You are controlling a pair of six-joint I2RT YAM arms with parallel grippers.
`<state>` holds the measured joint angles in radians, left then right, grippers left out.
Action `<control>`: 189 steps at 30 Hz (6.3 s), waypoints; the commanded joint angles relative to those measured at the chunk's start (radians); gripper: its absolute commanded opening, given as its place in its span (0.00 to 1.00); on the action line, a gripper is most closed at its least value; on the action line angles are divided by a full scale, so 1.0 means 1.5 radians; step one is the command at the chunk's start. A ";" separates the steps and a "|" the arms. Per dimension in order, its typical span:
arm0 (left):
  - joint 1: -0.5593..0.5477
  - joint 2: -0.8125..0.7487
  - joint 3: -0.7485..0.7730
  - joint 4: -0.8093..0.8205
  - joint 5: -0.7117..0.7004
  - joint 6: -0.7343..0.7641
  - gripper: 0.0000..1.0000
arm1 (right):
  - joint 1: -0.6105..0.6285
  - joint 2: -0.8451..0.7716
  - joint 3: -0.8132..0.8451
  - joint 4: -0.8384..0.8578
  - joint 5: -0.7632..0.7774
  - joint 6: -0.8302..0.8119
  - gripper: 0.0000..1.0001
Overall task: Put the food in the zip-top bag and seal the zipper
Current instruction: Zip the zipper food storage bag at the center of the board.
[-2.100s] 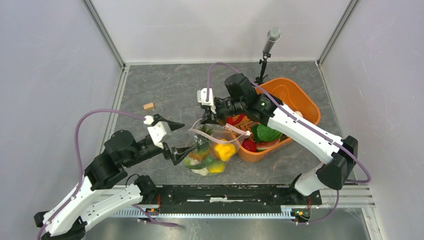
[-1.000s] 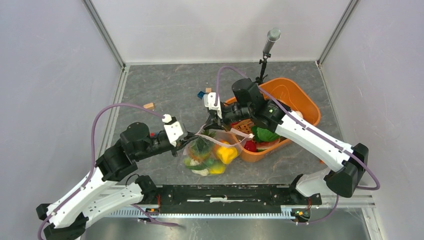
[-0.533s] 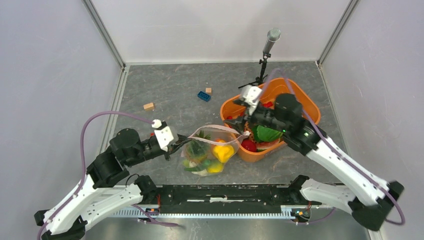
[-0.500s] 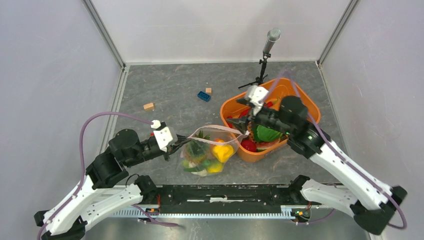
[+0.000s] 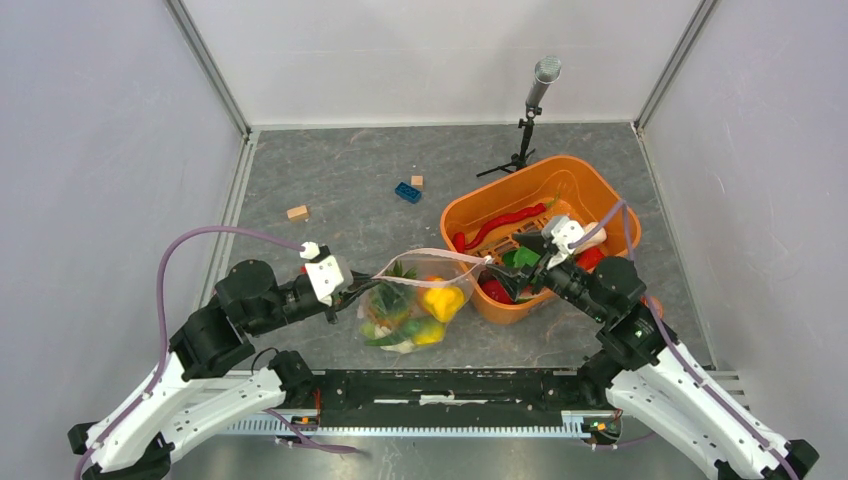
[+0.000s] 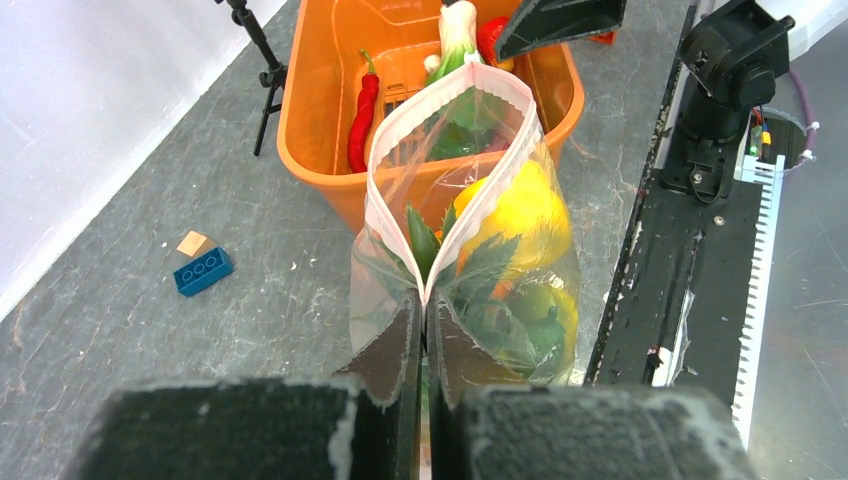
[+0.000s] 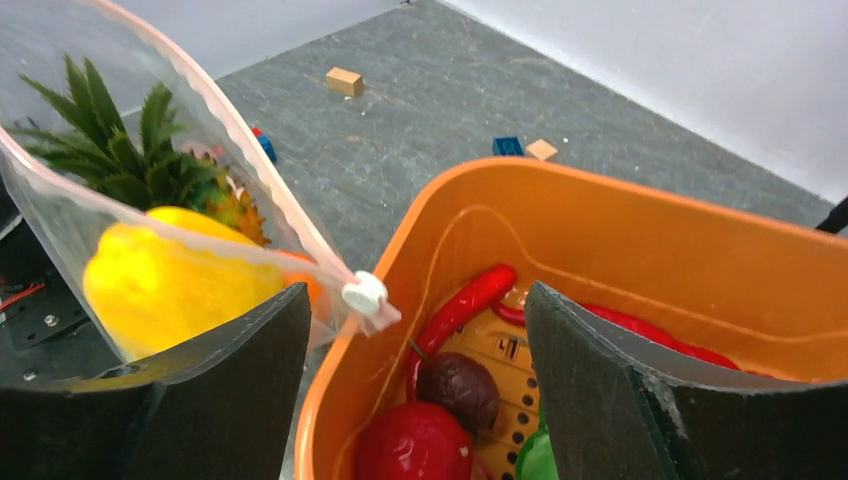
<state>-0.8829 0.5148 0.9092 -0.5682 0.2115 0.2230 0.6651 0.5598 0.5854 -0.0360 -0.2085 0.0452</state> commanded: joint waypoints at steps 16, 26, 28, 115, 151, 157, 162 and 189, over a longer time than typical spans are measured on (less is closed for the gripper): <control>0.000 -0.016 0.013 0.004 -0.001 0.026 0.02 | -0.271 0.070 0.081 -0.058 -0.200 0.000 0.82; 0.000 -0.010 0.014 0.008 0.004 0.029 0.02 | -0.527 0.113 -0.087 0.524 -0.493 0.312 0.85; 0.000 -0.004 0.014 0.008 0.009 0.029 0.02 | -0.527 0.065 -0.134 0.552 -0.527 0.299 0.86; 0.000 -0.045 0.063 0.042 -0.056 -0.049 0.89 | -0.185 0.194 -0.202 0.562 -0.486 0.135 0.00; -0.203 0.615 0.518 -0.186 0.013 0.086 0.65 | -0.104 0.083 -0.139 0.384 -0.439 0.049 0.00; -0.203 0.613 0.486 -0.158 -0.024 0.086 0.60 | -0.097 0.077 -0.137 0.382 -0.447 0.044 0.00; -0.203 0.610 0.462 -0.125 -0.035 0.100 0.61 | -0.090 0.074 -0.136 0.379 -0.450 0.038 0.00; -0.202 0.631 0.434 -0.118 -0.047 0.110 0.20 | -0.086 0.055 -0.141 0.364 -0.438 0.022 0.00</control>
<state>-1.1851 1.4738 1.5734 -0.7723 0.1589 0.3614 0.5304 0.6613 0.3344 0.4824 -0.8845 0.0963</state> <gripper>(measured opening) 0.262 0.006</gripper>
